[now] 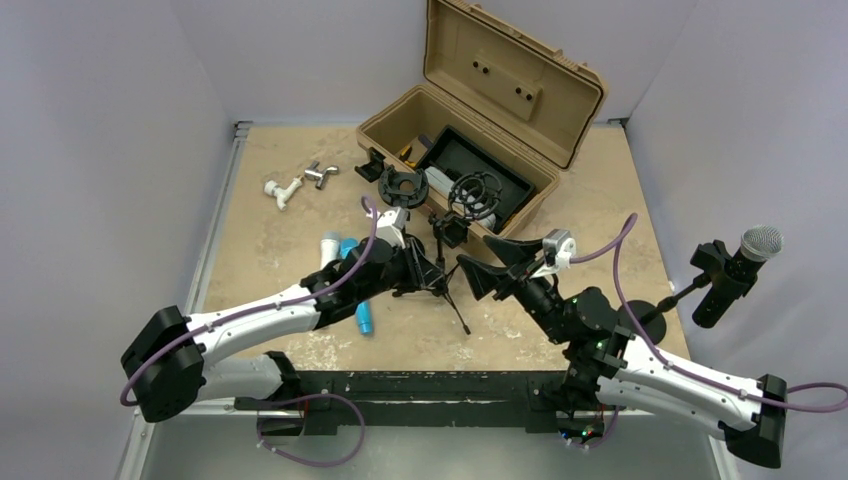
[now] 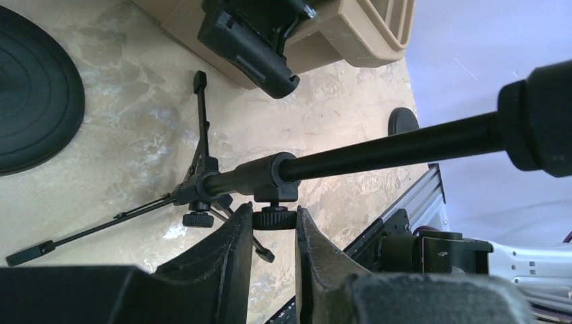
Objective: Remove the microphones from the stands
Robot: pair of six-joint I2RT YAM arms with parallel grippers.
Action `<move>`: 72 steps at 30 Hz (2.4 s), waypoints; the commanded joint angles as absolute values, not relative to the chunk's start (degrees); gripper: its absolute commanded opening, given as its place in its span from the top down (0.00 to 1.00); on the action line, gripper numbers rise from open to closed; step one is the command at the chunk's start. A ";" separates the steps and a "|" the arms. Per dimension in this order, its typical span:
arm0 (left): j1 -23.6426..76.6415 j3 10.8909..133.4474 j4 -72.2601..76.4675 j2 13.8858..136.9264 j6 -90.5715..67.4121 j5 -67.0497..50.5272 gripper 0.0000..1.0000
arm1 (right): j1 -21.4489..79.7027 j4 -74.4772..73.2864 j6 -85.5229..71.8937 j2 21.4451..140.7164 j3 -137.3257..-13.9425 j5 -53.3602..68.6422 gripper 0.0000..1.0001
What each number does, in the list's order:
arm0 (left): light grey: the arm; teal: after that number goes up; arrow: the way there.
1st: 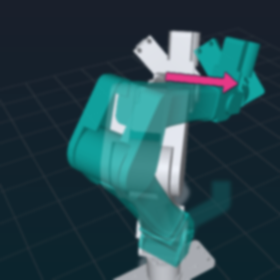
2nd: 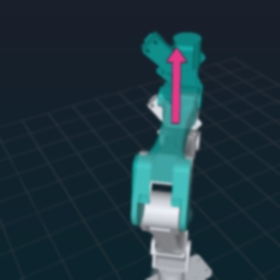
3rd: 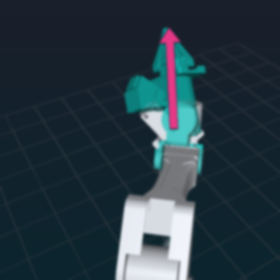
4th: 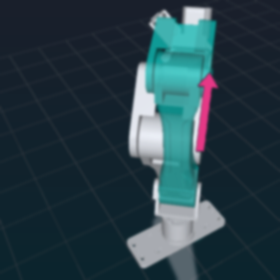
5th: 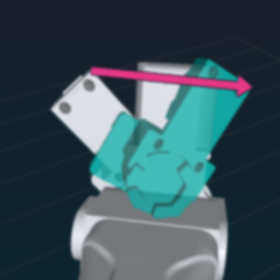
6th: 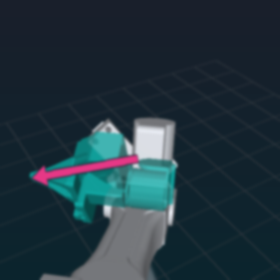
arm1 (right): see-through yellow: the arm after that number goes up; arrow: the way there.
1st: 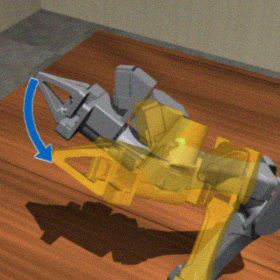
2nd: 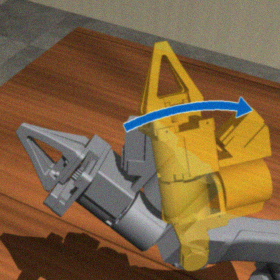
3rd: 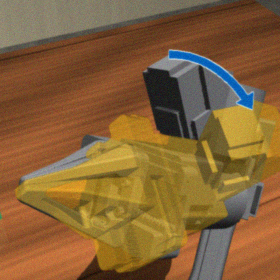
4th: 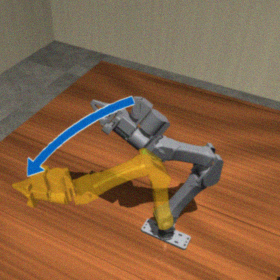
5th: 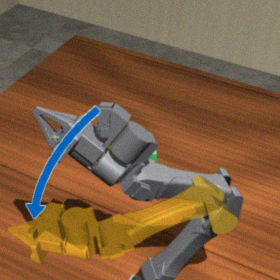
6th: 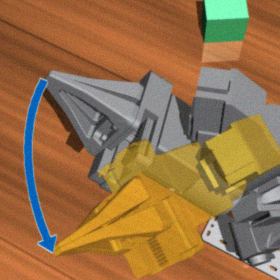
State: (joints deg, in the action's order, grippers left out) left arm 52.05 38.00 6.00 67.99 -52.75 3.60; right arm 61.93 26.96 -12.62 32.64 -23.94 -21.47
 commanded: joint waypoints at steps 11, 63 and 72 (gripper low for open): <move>52.22 32.24 16.62 71.79 -62.46 -1.57 1.00 | 61.88 22.59 -30.16 37.02 -30.03 -26.26 0.31; 52.35 29.73 7.05 55.49 -53.66 3.77 0.34 | 61.88 21.04 -37.45 35.87 -30.43 -25.24 0.27; 63.19 42.15 -5.42 60.89 -33.14 17.55 0.40 | 61.88 19.72 -36.41 32.73 -30.96 -28.44 0.26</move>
